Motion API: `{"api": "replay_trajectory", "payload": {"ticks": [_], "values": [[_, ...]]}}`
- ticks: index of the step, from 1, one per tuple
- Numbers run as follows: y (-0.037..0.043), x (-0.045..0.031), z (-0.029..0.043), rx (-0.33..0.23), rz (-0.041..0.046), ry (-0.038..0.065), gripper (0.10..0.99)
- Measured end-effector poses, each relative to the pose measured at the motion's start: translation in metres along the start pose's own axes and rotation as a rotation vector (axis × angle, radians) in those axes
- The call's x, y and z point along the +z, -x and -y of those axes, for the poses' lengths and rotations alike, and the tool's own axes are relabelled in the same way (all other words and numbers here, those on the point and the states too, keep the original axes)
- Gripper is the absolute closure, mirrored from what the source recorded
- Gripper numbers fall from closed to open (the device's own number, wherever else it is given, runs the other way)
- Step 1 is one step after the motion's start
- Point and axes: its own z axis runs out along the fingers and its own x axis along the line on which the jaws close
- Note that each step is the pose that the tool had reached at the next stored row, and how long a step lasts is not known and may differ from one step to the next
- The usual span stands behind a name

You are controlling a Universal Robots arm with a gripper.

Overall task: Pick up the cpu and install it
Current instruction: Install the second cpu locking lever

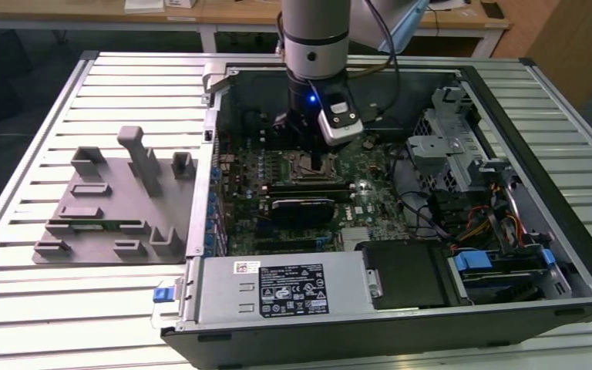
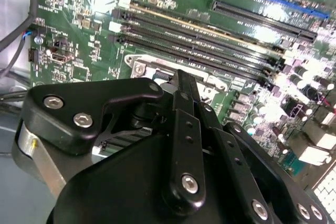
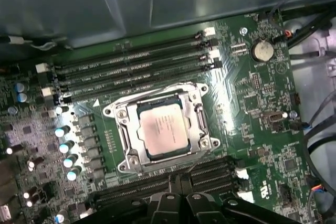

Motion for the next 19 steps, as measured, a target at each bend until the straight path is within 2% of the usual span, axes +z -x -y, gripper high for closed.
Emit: {"api": "replay_trajectory", "payload": {"ticks": [6, 10, 14, 16, 19], "values": [[0.0009, 0.001, 0.0066, -0.005, 0.0001, 0.001, 0.98], [-0.0017, 0.0023, 0.0077, -0.036, 0.0006, 0.007, 0.98], [-0.0019, 0.0023, 0.0078, -0.041, 0.0007, 0.007, 0.98], [-0.002, 0.003, 0.0078, -0.044, -0.0066, 0.011, 0.98], [-0.0021, 0.0045, 0.008, -0.051, -0.0258, 0.012, 0.98]]}}
